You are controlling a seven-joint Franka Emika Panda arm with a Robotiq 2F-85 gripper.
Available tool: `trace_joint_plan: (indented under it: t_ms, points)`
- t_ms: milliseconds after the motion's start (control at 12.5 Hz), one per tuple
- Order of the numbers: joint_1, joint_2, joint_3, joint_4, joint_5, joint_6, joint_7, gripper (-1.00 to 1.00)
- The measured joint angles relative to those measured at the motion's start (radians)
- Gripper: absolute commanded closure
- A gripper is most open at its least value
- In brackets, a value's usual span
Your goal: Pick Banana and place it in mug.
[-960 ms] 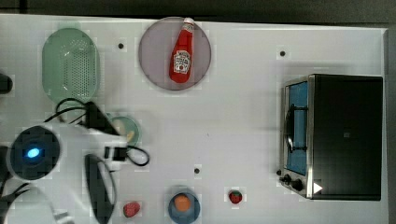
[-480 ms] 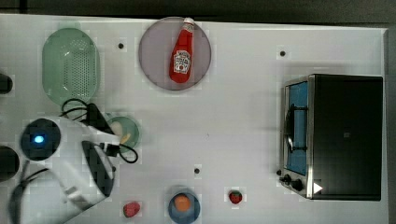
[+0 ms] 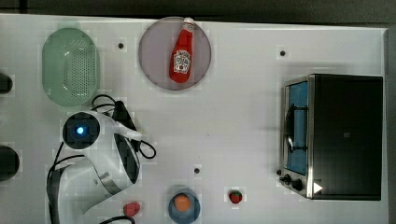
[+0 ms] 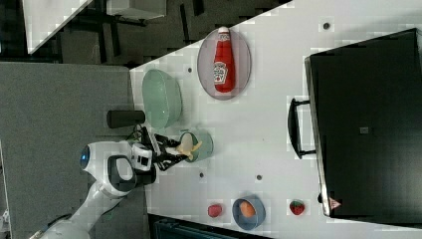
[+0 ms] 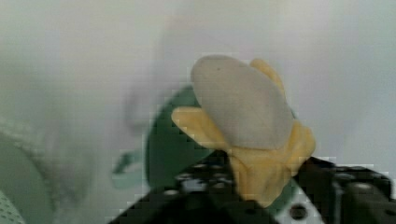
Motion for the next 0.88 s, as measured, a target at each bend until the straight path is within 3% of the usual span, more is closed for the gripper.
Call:
trace_joint_plan:
  t_ms: [240,320,880]
  points:
    - [0.000,-0.002,0.001,0.000,0.035,0.009,0.009,-0.92]
    - [0.004,-0.005,0.000,-0.002,0.032,0.002,0.014,-1.00]
    - [0.019,-0.121,-0.016,-0.023,0.002,-0.042,0.022,-1.00]
